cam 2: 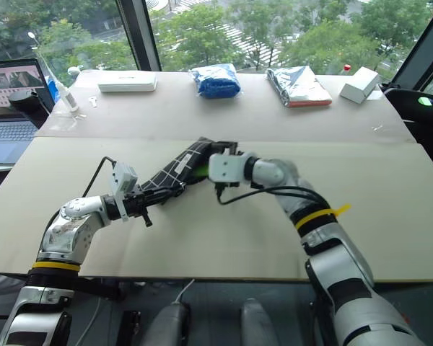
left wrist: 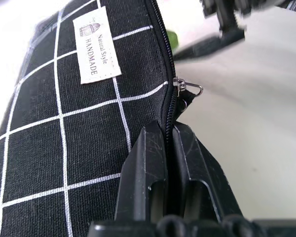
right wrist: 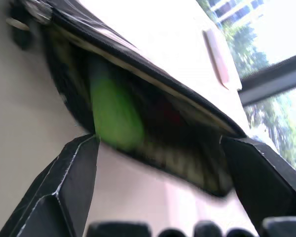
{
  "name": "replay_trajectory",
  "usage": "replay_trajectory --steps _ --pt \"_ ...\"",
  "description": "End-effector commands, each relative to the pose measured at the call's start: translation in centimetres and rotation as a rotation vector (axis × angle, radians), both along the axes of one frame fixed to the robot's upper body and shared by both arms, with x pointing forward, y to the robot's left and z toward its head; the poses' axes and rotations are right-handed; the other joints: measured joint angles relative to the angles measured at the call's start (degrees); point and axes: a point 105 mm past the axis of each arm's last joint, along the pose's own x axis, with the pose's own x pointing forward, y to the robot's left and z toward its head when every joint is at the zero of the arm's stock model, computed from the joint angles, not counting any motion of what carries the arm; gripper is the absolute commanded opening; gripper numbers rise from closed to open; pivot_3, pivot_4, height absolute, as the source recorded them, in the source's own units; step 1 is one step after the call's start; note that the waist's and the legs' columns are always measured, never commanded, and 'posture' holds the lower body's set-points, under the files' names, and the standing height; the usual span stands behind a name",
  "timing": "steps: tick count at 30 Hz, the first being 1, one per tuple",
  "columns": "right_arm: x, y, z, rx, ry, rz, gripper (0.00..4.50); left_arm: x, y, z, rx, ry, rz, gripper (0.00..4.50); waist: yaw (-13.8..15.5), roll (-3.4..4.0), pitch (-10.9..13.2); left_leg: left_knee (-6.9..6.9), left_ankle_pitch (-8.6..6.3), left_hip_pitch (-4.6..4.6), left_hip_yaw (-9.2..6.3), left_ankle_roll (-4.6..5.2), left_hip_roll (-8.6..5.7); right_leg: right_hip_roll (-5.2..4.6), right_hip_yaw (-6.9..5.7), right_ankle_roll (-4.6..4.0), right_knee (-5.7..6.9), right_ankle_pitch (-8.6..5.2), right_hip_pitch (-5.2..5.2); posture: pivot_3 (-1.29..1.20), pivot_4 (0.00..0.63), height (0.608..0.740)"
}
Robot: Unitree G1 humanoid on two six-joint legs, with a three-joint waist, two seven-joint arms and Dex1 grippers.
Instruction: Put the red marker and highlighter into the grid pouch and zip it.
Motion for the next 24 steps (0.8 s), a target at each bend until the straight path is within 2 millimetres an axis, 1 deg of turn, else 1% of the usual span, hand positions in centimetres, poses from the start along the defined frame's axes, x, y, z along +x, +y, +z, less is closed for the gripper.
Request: replay_trajectory --steps 1,4,6,8,11,15,16,18,19,21,24 --pt "-0.4 -1.4 2.8 0.176 0.040 -0.015 4.28 0.0 -0.1 1.4 -0.033 -0.044 -0.006 0.00 -0.1 0.00 0.0 0.00 0.00 0.01 0.00 0.00 0.00 0.00 0.00 0.00 0.01 0.00 0.00 0.00 0.150 0.740" --pt "-1.1 -1.3 3.0 0.276 0.109 0.004 4.28 0.1 -0.1 1.5 -0.046 -0.040 -0.004 0.00 -0.3 0.00 0.0 -0.01 0.00 0.01 0.00 0.00 0.01 0.01 0.01 0.00 0.02 0.00 -0.01 0.00 0.150 0.740" --pt "-1.6 -1.2 2.3 0.298 0.162 0.012 4.28 0.3 -0.2 1.8 -0.072 -0.037 0.003 0.00 -0.3 0.00 0.0 -0.02 0.00 0.02 0.00 0.00 0.03 0.03 0.01 0.00 0.03 0.00 -0.01 0.00 0.150 0.740" --pt "-2.5 -1.3 0.9 0.300 0.254 0.025 4.28 0.6 -0.2 2.6 -0.123 -0.028 0.020 0.00 -0.2 0.00 0.0 -0.02 0.00 0.01 0.00 0.00 0.02 0.02 0.00 0.00 0.03 0.00 -0.01 0.00 0.150 0.740" --pt "-5.1 -1.9 -0.3 0.318 0.422 0.096 4.28 1.1 0.0 3.9 -0.194 -0.008 0.047 0.00 0.5 -0.01 0.0 0.04 0.00 -0.04 -0.02 0.00 -0.01 0.00 -0.02 0.01 0.00 0.00 0.02 0.00 0.150 0.740" --pt "-8.4 -1.9 -0.6 0.371 0.593 0.187 4.28 1.4 0.3 5.0 -0.228 0.006 0.060 0.00 0.9 -0.01 0.0 0.13 0.00 -0.08 -0.02 0.00 -0.04 -0.03 -0.02 0.01 0.02 0.00 0.04 0.00 0.150 0.740" --pt "-9.0 -1.9 -0.7 0.376 0.617 0.199 4.28 1.5 0.3 5.1 -0.231 0.008 0.062 0.00 0.9 -0.01 0.0 0.13 0.00 -0.07 -0.02 0.00 -0.04 -0.02 -0.02 0.01 0.02 0.00 0.02 0.00 0.150 0.740" --pt "-10.2 -0.9 -1.3 0.398 0.683 0.228 4.28 1.4 0.4 5.1 -0.221 0.009 0.061 0.00 0.8 -0.01 0.0 0.11 0.00 -0.03 -0.02 0.00 0.00 0.02 -0.02 0.01 0.03 -0.01 0.03 0.00 0.150 0.740" --pt "-10.4 0.1 -2.2 0.419 0.711 0.212 4.28 1.4 0.4 5.0 -0.210 0.010 0.058 0.00 0.7 -0.02 0.0 0.10 0.00 -0.02 -0.02 0.00 0.01 0.02 -0.02 0.02 0.02 -0.01 0.03 0.00 0.150 0.740" --pt "-9.9 1.6 -3.9 0.442 0.743 0.138 4.28 1.4 0.3 4.7 -0.195 0.011 0.052 0.00 0.2 -0.05 0.0 0.07 0.00 0.00 -0.02 0.00 0.05 0.07 -0.02 0.02 0.03 -0.01 0.02 0.00 0.150 0.740" --pt "-7.7 3.4 -5.6 0.520 0.802 -0.033 4.28 1.2 -0.1 4.5 -0.188 0.016 0.039 0.00 0.0 -0.05 0.0 0.05 0.00 0.00 -0.02 0.00 0.05 0.07 -0.01 0.01 0.06 -0.01 -0.03 0.00 0.150 0.740"
